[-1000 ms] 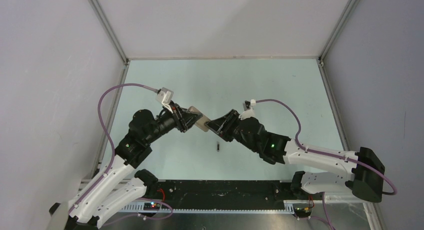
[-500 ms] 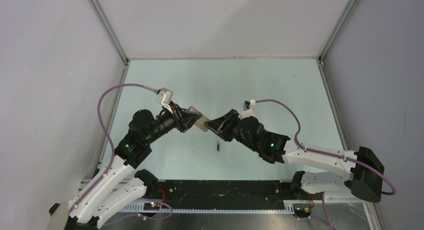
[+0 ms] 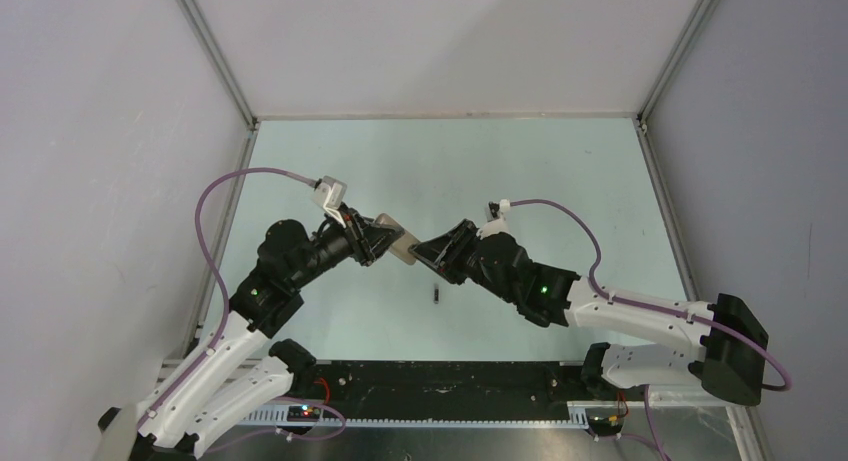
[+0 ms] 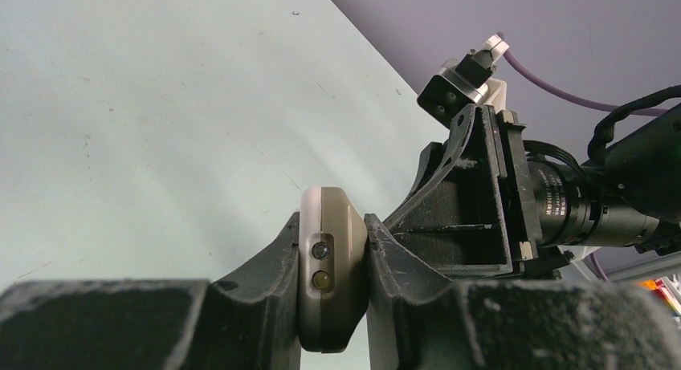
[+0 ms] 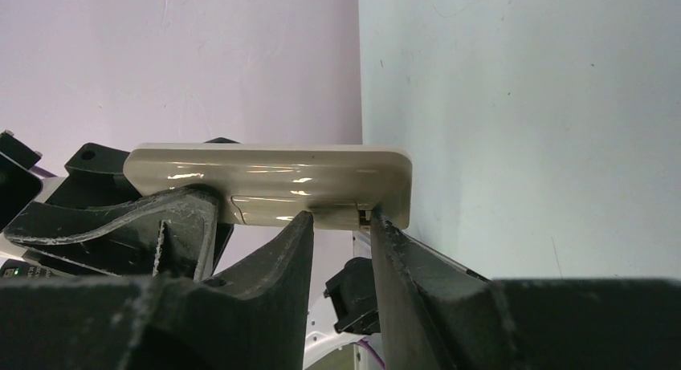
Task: Load the batteries into the remote control
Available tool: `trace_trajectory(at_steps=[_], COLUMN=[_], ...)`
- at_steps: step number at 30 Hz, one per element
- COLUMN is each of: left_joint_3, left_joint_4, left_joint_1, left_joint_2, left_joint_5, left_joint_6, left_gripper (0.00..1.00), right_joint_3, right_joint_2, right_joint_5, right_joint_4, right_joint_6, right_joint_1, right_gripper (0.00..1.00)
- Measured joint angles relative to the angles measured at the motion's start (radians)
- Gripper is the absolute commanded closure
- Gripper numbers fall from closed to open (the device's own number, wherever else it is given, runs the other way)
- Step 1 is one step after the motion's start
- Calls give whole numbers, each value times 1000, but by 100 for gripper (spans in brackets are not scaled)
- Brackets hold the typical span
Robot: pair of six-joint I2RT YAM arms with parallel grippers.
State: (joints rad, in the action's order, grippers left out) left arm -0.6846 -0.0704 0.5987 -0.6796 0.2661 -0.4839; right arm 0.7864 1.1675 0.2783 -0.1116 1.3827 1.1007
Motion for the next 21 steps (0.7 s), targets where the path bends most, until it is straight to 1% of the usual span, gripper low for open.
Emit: trace_trajectory(at_steps=[3, 8, 12, 17, 19, 21], left_joint_3=[0, 0, 2, 2, 2, 2], left_joint_4=[0, 0, -3, -2, -1, -1], left_joint_1=[0, 0, 0, 0, 0, 0], left_joint_2=[0, 0, -1, -1, -1, -1], left_joint_5=[0, 2, 4, 8, 8, 5], left_joint_6=[5, 7, 6, 6, 6, 7], left_gripper=[100, 100, 100, 100, 100, 100], right_joint_3=[2, 4, 7, 7, 7, 7], right_joint_2=[2, 5, 6, 12, 14, 18], right_joint_5=[-2, -6, -10, -11, -16, -17], right_joint_4=[7, 19, 21, 28, 27, 23], right_joint_6=[3, 6, 5, 5, 5, 4], right_joint_1=[-1, -2, -2, -3, -3, -3], right_gripper=[63, 52, 50, 51, 53, 59])
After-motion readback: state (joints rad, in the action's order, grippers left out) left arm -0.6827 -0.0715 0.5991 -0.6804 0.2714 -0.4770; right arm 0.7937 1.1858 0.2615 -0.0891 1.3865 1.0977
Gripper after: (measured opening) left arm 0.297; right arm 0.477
